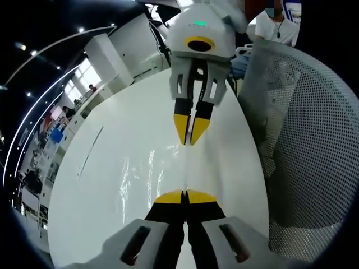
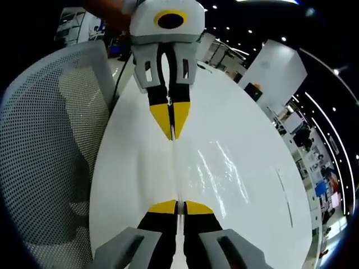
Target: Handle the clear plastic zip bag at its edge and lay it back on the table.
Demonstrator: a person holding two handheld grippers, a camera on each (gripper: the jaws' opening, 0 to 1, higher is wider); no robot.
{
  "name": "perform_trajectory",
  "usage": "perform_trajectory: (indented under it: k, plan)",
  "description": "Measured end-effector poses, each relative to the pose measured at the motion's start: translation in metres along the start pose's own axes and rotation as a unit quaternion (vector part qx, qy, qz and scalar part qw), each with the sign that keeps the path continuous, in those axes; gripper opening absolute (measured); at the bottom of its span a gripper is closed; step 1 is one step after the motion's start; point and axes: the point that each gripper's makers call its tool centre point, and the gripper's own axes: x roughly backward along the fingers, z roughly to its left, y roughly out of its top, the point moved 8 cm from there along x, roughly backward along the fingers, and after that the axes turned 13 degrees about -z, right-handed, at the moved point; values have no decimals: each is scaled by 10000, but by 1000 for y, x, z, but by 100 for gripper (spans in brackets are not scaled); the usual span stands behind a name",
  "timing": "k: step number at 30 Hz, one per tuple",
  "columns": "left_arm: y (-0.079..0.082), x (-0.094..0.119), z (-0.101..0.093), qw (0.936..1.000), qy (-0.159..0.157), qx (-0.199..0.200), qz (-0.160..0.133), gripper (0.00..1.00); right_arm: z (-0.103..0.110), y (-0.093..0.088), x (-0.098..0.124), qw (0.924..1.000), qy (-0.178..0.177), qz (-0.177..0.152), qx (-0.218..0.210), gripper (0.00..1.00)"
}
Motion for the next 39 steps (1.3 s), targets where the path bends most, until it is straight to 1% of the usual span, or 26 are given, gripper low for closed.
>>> perform_trajectory:
  k: [9,17,26,35,36,37,39]
  plan:
    - [-1,2,1,10000,32,39,11,0,3,-6,5,10000,-54,44,-60,0]
    - [-1,5,0,9998,79,159,-1,0,4,-9,7,9999,-86,54,-126,0]
    - [-4,6,1,9996,127,254,11,0,3,-12,10,9998,-102,89,-118,0]
    - [-6,9,3,9995,163,274,23,0,2,-15,12,9997,-136,144,-135,0]
    - [-5,11,3,9994,166,295,-26,0,2,-16,14,9997,-142,137,-146,0]
    - [-5,11,3,9994,172,305,-15,0,2,-16,14,9996,-151,84,-212,0]
    - [-4,11,2,9996,158,245,-13,0,2,-15,13,9997,-124,121,-154,0]
